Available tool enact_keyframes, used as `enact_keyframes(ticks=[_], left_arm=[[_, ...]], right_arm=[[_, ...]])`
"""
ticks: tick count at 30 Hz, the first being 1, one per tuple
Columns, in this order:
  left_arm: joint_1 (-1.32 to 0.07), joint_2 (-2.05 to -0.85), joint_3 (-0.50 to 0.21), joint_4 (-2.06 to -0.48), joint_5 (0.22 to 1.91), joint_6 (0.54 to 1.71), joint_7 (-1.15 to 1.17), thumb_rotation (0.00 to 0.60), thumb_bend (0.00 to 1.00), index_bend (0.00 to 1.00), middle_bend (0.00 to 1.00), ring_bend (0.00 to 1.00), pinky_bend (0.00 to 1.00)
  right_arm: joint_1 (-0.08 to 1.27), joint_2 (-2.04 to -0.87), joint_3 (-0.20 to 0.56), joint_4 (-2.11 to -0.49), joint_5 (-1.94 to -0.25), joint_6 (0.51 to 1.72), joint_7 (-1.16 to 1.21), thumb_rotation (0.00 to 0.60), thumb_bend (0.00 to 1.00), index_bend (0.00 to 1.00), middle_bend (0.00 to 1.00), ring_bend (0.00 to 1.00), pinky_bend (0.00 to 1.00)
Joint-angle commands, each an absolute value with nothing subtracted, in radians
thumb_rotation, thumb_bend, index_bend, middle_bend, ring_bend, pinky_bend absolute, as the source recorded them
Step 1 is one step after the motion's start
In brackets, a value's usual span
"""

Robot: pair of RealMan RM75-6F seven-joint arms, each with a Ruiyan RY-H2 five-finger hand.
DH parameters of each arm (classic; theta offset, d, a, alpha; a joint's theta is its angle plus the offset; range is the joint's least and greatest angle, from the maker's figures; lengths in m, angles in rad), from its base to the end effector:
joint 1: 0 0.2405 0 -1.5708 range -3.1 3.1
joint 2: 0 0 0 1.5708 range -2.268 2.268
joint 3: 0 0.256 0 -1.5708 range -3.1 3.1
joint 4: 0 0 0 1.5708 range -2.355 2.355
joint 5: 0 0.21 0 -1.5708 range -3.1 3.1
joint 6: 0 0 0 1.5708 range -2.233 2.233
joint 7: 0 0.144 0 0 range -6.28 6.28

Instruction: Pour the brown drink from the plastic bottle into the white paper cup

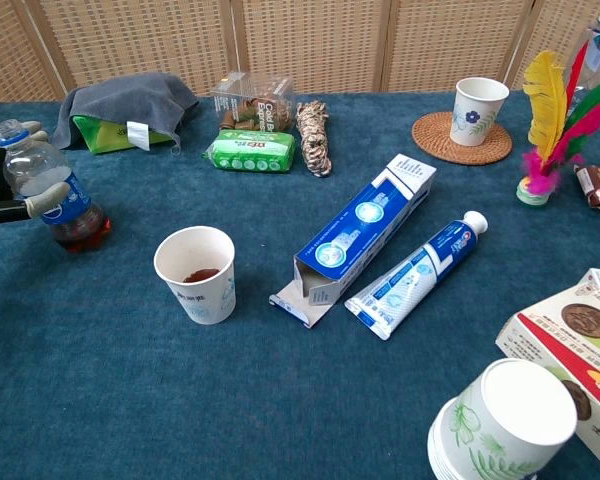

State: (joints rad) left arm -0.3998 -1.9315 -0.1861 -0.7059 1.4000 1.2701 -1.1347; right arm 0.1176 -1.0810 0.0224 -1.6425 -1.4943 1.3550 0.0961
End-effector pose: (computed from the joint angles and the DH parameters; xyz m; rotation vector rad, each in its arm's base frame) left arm -0.2985 0.3001 -0.0339 -0.8555 -1.7033 -1.7111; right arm -0.3126 -0.1836 0.1480 1.4477 -1.0738 0.8898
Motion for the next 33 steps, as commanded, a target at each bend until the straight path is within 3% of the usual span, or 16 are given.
enact_keyframes(ticks=[1, 10, 33], left_arm=[[-0.392, -1.924, -0.183, -0.715, 1.404, 1.281, -1.13, 0.6, 0.37, 0.0, 0.0, 0.0, 0.0], [-0.333, -1.854, -0.131, -0.767, 1.452, 1.361, -1.094, 0.6, 0.37, 0.0, 0.0, 0.0, 0.0], [-0.324, -1.776, -0.094, -0.839, 1.489, 1.364, -1.037, 0.6, 0.37, 0.0, 0.0, 0.0, 0.0]], right_arm=[[0.118, -1.081, 0.022, -1.643, -1.495, 1.355, 0.096, 0.6, 0.0, 0.0, 0.0, 0.0, 0.0], [0.114, -1.075, 0.02, -1.653, -1.504, 1.367, 0.091, 0.6, 0.0, 0.0, 0.0, 0.0, 0.0], [0.117, -1.071, 0.013, -1.659, -1.512, 1.362, 0.102, 0.6, 0.0, 0.0, 0.0, 0.0, 0.0]])
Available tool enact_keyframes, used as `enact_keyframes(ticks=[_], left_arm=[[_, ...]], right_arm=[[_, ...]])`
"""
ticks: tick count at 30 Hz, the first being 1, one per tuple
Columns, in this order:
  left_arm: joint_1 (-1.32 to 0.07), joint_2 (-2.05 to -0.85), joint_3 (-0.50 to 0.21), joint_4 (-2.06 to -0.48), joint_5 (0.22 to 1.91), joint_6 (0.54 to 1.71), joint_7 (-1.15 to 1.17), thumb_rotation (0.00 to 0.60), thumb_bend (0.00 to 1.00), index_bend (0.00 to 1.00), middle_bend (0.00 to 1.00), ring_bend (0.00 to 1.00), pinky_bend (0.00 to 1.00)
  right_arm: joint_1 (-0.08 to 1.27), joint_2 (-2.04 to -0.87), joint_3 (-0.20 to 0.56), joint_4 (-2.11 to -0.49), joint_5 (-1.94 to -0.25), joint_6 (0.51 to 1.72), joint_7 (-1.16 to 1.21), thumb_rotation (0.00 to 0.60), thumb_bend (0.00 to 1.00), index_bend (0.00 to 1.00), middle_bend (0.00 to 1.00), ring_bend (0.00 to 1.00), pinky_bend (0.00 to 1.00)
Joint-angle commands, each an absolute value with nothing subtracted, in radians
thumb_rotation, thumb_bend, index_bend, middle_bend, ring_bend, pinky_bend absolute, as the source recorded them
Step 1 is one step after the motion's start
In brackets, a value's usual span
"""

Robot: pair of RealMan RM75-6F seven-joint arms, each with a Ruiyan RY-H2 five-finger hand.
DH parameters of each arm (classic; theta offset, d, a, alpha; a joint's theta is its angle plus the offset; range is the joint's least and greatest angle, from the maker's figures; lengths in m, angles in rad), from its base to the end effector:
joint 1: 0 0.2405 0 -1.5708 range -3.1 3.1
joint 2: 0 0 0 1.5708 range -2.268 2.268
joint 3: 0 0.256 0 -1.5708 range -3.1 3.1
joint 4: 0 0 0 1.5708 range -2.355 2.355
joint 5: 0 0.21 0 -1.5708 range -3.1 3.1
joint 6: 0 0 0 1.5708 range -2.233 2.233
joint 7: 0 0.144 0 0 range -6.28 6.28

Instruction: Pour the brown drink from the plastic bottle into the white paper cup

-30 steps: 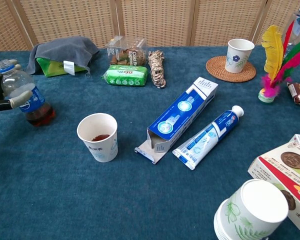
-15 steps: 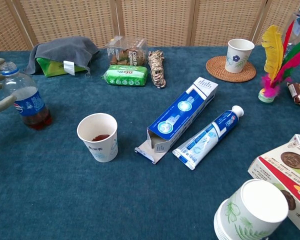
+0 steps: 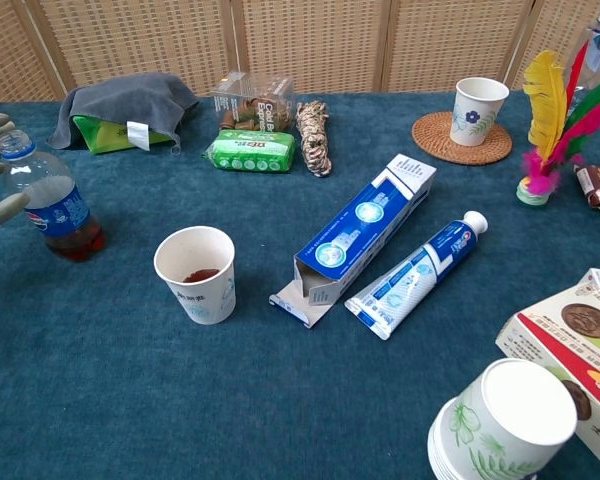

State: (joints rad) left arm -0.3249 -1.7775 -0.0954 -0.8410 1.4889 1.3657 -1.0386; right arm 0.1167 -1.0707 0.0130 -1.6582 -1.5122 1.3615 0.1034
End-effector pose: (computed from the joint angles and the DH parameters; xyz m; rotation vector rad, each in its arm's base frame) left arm -0.3131 0.2702 0.0003 -1.0618 -1.5945 -1.6456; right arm -0.3086 -0.1809 0.1484 1.4611 -1.0794 0.9033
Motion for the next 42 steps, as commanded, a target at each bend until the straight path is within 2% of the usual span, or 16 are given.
enact_keyframes(ticks=[1, 5, 11, 22, 32, 42], left_arm=[[-0.322, -1.776, -0.093, -0.836, 1.488, 1.364, -1.033, 0.6, 0.37, 0.0, 0.0, 0.0, 0.0], [-0.317, -1.779, -0.089, -0.822, 1.484, 1.357, -1.026, 0.6, 0.36, 0.0, 0.0, 0.0, 0.0], [-0.311, -1.789, -0.086, -0.796, 1.483, 1.36, -1.009, 0.6, 0.28, 0.0, 0.0, 0.0, 0.0], [-0.275, -1.739, -0.042, -0.842, 1.535, 1.437, -0.929, 0.6, 0.27, 0.0, 0.0, 0.0, 0.0], [-0.18, -1.527, 0.021, -1.068, 1.589, 1.572, -0.747, 0.599, 0.27, 0.0, 0.0, 0.0, 0.0], [-0.112, -1.194, -0.018, -1.401, 1.503, 1.615, -0.34, 0.599, 0.27, 0.0, 0.0, 0.0, 0.0]], right_arm=[[0.117, -1.071, 0.013, -1.659, -1.512, 1.362, 0.102, 0.6, 0.0, 0.0, 0.0, 0.0, 0.0], [0.117, -1.07, 0.014, -1.658, -1.51, 1.362, 0.105, 0.6, 0.0, 0.0, 0.0, 0.0, 0.0], [0.118, -1.071, 0.012, -1.658, -1.512, 1.36, 0.106, 0.6, 0.0, 0.0, 0.0, 0.0, 0.0], [0.116, -1.067, 0.012, -1.664, -1.515, 1.367, 0.103, 0.6, 0.0, 0.0, 0.0, 0.0, 0.0], [0.111, -1.054, 0.01, -1.678, -1.527, 1.38, 0.113, 0.6, 0.0, 0.0, 0.0, 0.0, 0.0], [0.112, -1.049, 0.014, -1.687, -1.523, 1.383, 0.103, 0.6, 0.0, 0.0, 0.0, 0.0, 0.0]])
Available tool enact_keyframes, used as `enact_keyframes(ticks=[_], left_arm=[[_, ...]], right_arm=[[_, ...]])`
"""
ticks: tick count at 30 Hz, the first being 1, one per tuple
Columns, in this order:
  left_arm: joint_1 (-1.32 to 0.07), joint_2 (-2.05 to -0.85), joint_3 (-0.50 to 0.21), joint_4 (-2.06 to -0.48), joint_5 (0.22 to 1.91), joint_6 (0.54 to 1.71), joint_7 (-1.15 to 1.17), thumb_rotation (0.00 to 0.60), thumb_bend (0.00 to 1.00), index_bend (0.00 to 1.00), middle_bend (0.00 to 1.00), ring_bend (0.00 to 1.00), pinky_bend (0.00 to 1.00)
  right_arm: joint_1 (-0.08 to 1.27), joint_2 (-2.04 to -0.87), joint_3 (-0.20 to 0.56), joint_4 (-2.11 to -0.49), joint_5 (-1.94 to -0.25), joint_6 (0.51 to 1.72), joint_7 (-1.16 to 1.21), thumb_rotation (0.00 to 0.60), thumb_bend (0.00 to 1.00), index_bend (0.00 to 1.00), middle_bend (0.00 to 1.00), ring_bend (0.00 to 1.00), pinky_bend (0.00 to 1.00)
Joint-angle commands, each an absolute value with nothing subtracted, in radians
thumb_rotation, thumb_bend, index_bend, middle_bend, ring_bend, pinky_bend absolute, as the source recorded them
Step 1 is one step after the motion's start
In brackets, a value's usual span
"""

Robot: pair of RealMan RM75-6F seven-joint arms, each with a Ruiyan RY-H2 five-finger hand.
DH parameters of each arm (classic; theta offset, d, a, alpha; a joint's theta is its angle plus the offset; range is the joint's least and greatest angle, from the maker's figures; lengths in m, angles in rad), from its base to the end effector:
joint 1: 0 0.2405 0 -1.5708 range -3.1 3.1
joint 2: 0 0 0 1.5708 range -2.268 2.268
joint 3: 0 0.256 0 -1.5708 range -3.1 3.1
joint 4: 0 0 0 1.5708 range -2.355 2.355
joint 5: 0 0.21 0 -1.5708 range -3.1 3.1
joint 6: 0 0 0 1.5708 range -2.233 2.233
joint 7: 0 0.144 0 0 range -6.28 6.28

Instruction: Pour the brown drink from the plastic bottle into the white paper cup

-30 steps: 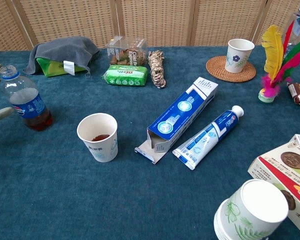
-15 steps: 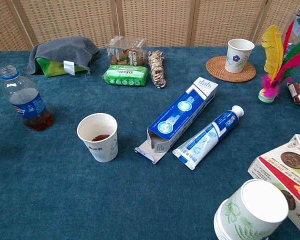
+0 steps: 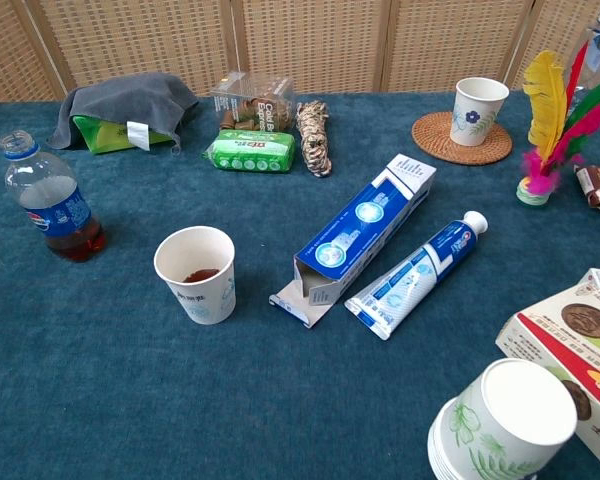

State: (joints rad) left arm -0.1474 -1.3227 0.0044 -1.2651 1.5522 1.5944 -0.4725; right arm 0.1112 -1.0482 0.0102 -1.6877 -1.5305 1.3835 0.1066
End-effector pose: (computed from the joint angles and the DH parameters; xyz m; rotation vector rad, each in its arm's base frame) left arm -0.3343 0.1943 0.1284 -1.3252 -1.0568 -1.2668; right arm -0.3019 -0.1784 0.1542 1.4621 -1.0691 0.9285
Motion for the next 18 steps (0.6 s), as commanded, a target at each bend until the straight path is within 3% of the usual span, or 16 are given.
enact_keyframes(ticks=[1, 8, 18], left_arm=[[-0.107, -1.174, -0.022, -1.424, 1.495, 1.617, -0.32, 0.599, 0.27, 0.0, 0.0, 0.0, 0.0], [-0.074, -1.072, -0.009, -1.565, 1.457, 1.588, -0.186, 0.6, 0.27, 0.0, 0.0, 0.0, 0.0], [-0.065, -1.058, 0.005, -1.597, 1.478, 1.552, -0.141, 0.599, 0.27, 0.0, 0.0, 0.0, 0.0]], right_arm=[[0.112, -1.05, 0.017, -1.685, -1.517, 1.383, 0.101, 0.6, 0.0, 0.0, 0.0, 0.0, 0.0], [0.104, -1.078, 0.065, -1.662, -1.471, 1.434, 0.076, 0.6, 0.0, 0.0, 0.0, 0.0, 0.0], [0.08, -1.166, 0.135, -1.622, -1.433, 1.558, 0.017, 0.6, 0.0, 0.0, 0.0, 0.0, 0.0]])
